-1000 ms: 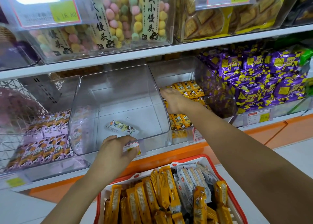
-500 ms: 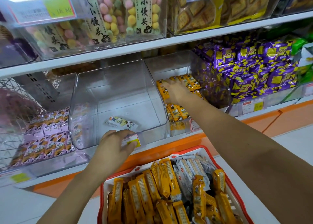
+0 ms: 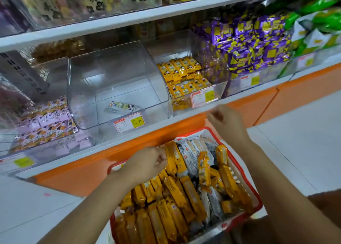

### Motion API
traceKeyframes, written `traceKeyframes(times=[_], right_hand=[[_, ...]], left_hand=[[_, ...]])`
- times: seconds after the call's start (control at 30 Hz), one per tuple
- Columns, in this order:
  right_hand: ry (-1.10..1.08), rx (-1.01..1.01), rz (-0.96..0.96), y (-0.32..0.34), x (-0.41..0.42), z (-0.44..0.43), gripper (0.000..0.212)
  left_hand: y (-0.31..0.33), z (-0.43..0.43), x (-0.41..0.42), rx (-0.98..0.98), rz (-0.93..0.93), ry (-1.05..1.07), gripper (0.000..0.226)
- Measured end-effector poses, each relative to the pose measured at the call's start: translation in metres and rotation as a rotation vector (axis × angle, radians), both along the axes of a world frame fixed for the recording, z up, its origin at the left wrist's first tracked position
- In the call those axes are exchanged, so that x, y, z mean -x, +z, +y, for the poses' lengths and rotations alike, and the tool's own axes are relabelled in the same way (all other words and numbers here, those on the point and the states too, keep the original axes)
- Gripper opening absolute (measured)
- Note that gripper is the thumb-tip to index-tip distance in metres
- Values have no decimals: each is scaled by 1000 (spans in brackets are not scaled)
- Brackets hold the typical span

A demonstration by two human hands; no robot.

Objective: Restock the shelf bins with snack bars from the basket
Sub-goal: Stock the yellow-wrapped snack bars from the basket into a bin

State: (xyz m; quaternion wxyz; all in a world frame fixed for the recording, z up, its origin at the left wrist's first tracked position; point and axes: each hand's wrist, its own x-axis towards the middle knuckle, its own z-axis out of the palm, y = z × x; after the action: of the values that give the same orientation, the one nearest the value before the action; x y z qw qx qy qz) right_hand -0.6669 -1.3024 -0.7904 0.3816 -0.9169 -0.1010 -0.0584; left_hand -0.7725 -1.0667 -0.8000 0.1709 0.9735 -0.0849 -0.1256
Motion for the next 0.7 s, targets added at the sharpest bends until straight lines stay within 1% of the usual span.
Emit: traceKeyframes(times=[0.07, 0.13, 0.2, 0.23, 0.27, 0.3, 0.37, 0.43, 0.5, 0.6, 0.63, 0.7], right_hand=[[12, 93, 209, -34, 27, -14, 16], [7, 146, 374, -66, 57, -21, 28], [6, 159, 492, -90, 81, -24, 44], [-3, 148, 522, -96, 90, -22, 46], [-18, 126, 535, -100, 98, -20, 42], [-23, 114, 526, -104, 103, -16, 35], [-20, 150, 463, -110, 108, -10, 31], [-46, 128, 438, -108, 110, -6, 29], [-75, -10, 446, -103, 111, -7, 25], [-127, -208, 526, -91, 112, -11, 16], [-122, -254, 545, -88, 111, -12, 16], [-81, -305, 582, -79, 108, -15, 25]], left_hand=[[-21, -8, 4, -11, 137, -11, 27], [-38, -16, 12, -19, 235, -48, 39], [-52, -23, 20, -56, 297, -106, 45], [-57, -26, 24, -65, 312, -117, 45], [-63, -30, 28, -51, 315, -92, 43], [-67, -36, 33, -20, 304, -22, 43], [-75, -47, 40, 36, 228, 210, 47], [-80, -57, 45, 16, 175, 423, 61], [-81, -63, 46, -2, 197, 549, 77], [-75, -66, 43, 144, 287, 640, 78], [-73, -66, 42, 193, 323, 640, 78], [-70, -67, 42, 250, 384, 629, 84]])
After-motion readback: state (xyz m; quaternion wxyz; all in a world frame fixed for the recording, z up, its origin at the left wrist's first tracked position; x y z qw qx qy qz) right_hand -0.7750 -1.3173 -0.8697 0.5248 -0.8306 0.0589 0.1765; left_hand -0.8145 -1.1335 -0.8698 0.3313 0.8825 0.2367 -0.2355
